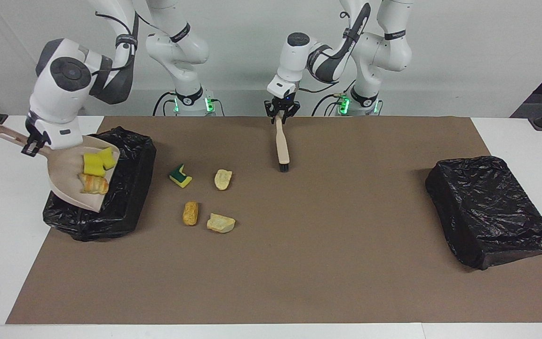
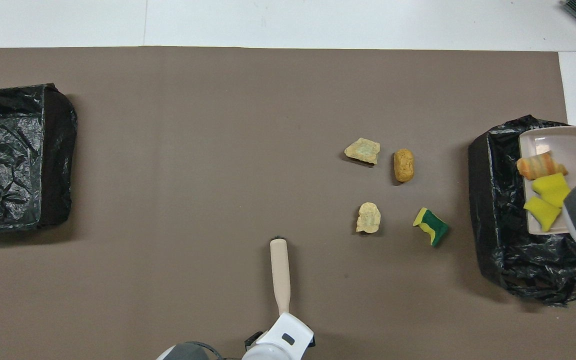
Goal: Sweep and dump trash in bin
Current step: 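Carry the dustpan to the bin nearest the right gripper and tip it, then bring the dustpan back to the table center with the right gripper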
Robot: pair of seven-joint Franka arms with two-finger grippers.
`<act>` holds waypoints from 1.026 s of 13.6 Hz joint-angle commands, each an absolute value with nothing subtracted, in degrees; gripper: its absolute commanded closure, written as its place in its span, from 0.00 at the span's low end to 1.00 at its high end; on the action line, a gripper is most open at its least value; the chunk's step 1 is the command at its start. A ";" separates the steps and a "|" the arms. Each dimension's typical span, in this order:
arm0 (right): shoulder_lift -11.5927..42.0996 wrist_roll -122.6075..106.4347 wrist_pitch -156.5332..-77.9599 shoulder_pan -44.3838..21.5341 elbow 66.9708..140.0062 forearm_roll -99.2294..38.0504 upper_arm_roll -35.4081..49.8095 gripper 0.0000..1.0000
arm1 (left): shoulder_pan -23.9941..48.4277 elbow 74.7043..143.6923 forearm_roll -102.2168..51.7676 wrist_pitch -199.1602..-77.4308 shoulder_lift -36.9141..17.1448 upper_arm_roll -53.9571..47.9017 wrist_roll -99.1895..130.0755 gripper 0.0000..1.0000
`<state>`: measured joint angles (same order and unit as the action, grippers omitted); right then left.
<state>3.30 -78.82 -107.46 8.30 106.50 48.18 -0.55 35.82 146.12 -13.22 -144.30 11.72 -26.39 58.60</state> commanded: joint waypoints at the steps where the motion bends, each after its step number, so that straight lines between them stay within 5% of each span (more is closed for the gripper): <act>1: 1.23 -76.82 -108.10 8.26 109.16 50.36 -0.35 1.00 | 29.64 140.12 -13.97 -135.29 10.55 -26.10 56.26 0.00; 7: -3.49 -82.86 -104.42 8.88 107.15 49.49 -0.61 1.00 | 10.75 128.69 -13.89 -118.06 10.11 -26.10 37.38 0.00; 14: -7.38 -78.36 -99.23 5.82 102.04 21.37 0.77 1.00 | -4.55 118.23 -9.24 -101.45 10.81 -25.84 12.69 0.00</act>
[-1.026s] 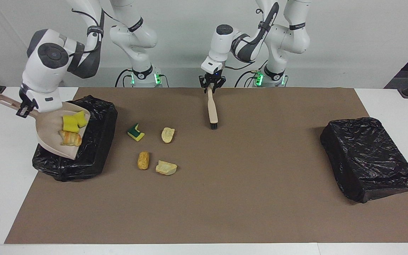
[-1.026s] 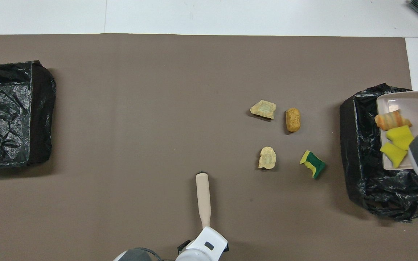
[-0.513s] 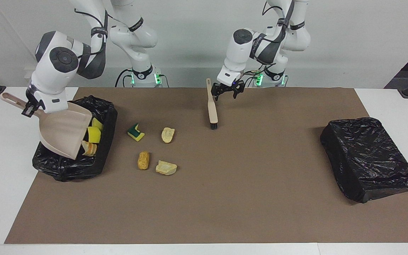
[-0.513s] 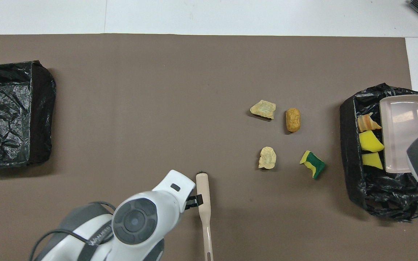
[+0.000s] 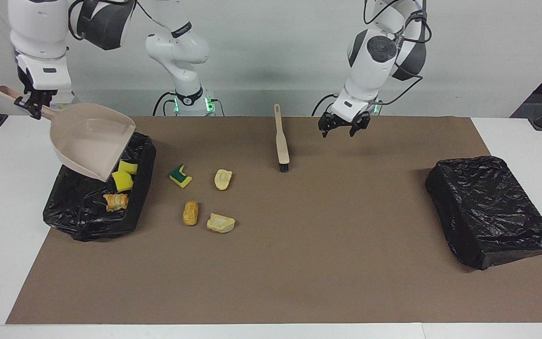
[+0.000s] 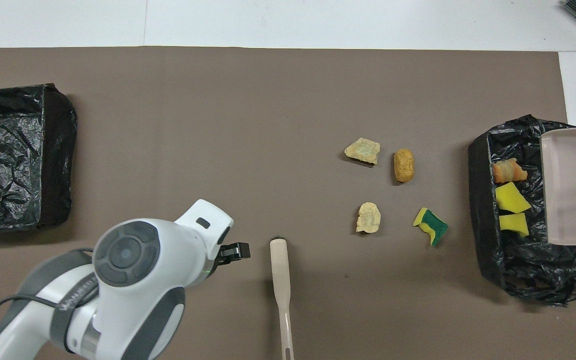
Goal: Sweep and dump trash in bin
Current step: 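Bring the dustpan back to the table center with the right gripper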
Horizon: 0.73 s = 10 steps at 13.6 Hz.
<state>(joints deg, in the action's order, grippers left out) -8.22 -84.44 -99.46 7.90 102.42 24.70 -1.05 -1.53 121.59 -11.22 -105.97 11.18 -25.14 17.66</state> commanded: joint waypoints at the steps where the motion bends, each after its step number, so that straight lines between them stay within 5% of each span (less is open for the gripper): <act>1: -7.03 -72.13 -99.05 2.67 102.13 21.01 1.75 1.00 | -6.66 116.30 -8.97 -99.16 10.72 -25.75 9.18 0.00; 7: 3.85 -31.35 -102.83 -12.46 100.29 12.06 2.02 1.00 | -14.58 107.15 -5.27 -92.73 10.72 -25.58 -1.39 0.00; 10: 13.68 -12.89 -105.03 -18.26 91.62 3.72 2.02 1.00 | -18.01 101.71 -4.40 -89.92 8.97 -25.58 -1.93 0.00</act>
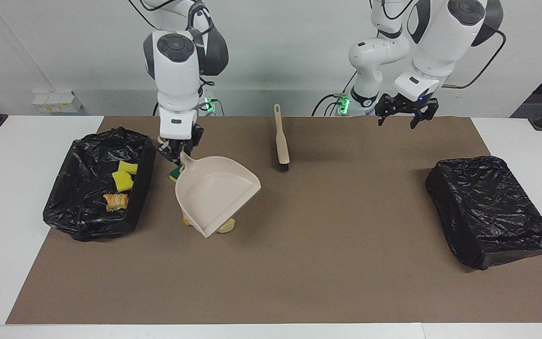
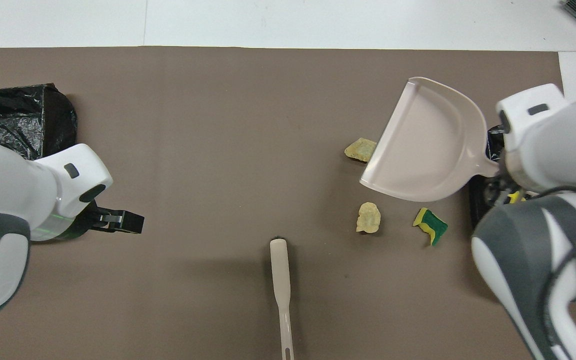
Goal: Sweep and dump trash in bin
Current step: 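Bring the dustpan back to the table center with the right gripper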
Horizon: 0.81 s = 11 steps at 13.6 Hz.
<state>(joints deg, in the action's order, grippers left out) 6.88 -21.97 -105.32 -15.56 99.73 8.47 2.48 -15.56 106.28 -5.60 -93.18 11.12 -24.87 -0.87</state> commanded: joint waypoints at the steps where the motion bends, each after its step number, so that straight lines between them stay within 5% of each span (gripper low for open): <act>1: 16.58 -6.48 -105.46 -19.33 88.71 0.99 2.11 1.00 | -18.80 98.91 -4.39 -88.52 7.40 -25.49 -1.93 0.00; 3: 21.25 5.57 -107.31 -23.18 85.18 -0.96 2.20 1.00 | -19.34 92.84 -2.30 -85.79 3.09 -25.58 -1.93 0.00; 9: 32.59 31.63 -115.47 -32.42 80.95 -9.92 2.29 1.00 | -17.41 92.11 -0.97 -84.73 2.90 -24.53 -1.93 0.00; 11: 32.70 31.64 -114.70 -32.26 81.12 -10.90 2.29 1.00 | -10.06 91.76 -0.62 -84.38 3.08 -16.66 -1.93 0.00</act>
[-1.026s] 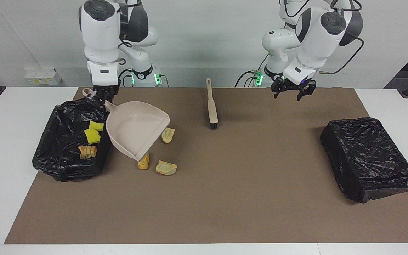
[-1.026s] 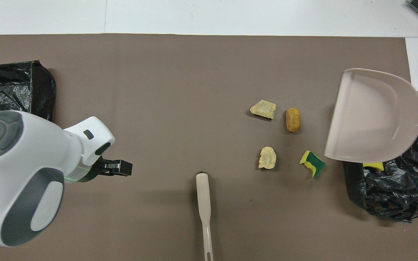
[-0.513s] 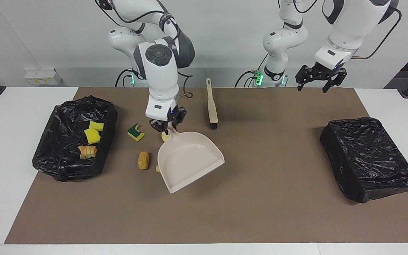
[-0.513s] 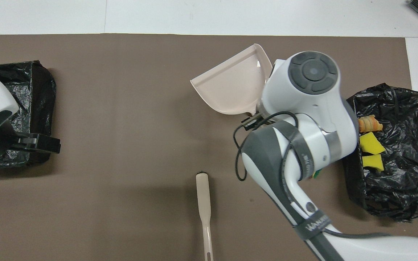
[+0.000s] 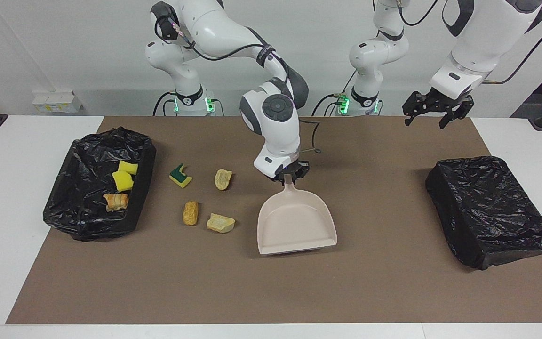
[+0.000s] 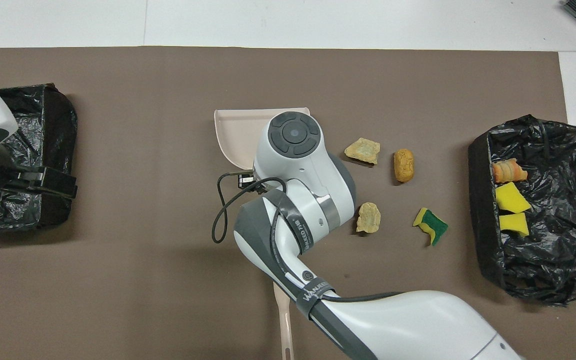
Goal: Sweep and dump trash in bin
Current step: 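Bring the dustpan back to the table center with the right gripper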
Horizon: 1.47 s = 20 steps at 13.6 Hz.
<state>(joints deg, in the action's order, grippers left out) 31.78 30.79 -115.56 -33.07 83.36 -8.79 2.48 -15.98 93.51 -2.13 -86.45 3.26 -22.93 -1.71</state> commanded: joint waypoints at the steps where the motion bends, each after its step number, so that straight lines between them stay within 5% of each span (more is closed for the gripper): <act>1: 32.70 32.25 -114.52 -32.26 81.21 -11.51 2.29 1.00 | -6.54 91.15 -0.62 -84.11 3.08 -12.96 -2.02 0.00; 6: 34.01 32.52 -114.61 -32.87 81.65 -10.20 2.20 1.00 | 8.32 88.24 -0.79 -81.48 2.81 1.02 -2.11 0.00; 15: 34.98 30.67 -115.31 -30.50 81.65 -7.03 2.29 1.00 | 9.14 90.34 -0.88 -86.82 2.64 2.20 -2.02 0.00; 16: 34.89 29.37 -115.40 -30.59 81.65 -6.60 2.20 0.17 | 9.31 91.48 -0.88 -88.40 2.64 2.11 -2.02 0.00; 17: 34.81 28.40 -114.79 -31.28 81.39 -5.55 2.11 0.00 | 9.66 92.71 -0.88 -89.98 2.55 2.11 -1.85 0.00; 20: 31.13 28.56 -114.00 -30.76 81.82 -6.59 2.02 0.00 | 10.89 95.79 -0.97 -94.29 2.55 2.02 -1.76 0.00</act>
